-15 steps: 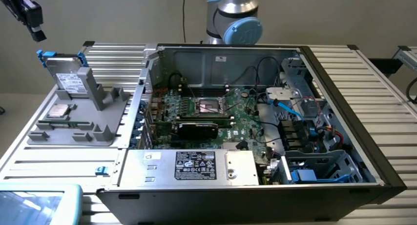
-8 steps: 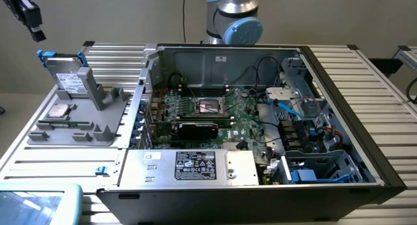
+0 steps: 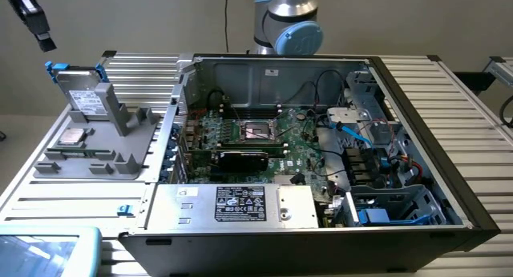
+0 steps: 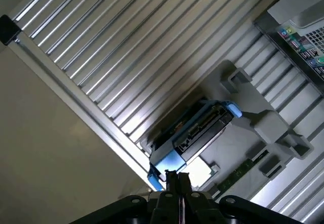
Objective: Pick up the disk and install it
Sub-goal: 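Pick up the disk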
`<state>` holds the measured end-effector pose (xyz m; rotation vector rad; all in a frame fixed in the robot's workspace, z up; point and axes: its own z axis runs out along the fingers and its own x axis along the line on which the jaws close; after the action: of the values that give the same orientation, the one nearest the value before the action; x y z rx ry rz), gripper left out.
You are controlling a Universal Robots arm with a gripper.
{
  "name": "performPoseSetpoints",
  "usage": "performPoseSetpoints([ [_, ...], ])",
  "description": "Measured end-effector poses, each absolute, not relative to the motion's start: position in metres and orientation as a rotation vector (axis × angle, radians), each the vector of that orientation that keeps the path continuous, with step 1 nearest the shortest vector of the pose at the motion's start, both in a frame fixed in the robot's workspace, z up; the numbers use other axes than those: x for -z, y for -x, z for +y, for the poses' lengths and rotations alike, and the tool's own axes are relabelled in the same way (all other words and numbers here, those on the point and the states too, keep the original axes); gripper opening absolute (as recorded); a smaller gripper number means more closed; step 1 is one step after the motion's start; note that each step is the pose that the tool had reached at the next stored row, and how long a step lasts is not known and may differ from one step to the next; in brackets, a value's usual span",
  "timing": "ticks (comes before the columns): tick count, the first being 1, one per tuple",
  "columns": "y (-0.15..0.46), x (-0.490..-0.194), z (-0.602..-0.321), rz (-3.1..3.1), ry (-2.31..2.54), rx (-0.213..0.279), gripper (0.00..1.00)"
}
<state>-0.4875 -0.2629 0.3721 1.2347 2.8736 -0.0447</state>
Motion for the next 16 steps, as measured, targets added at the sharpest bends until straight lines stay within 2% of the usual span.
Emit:
performPoseSetpoints([
  [16, 0.4875, -0.3713, -0.2629, 2.686, -1.611, 0.047, 0.11],
])
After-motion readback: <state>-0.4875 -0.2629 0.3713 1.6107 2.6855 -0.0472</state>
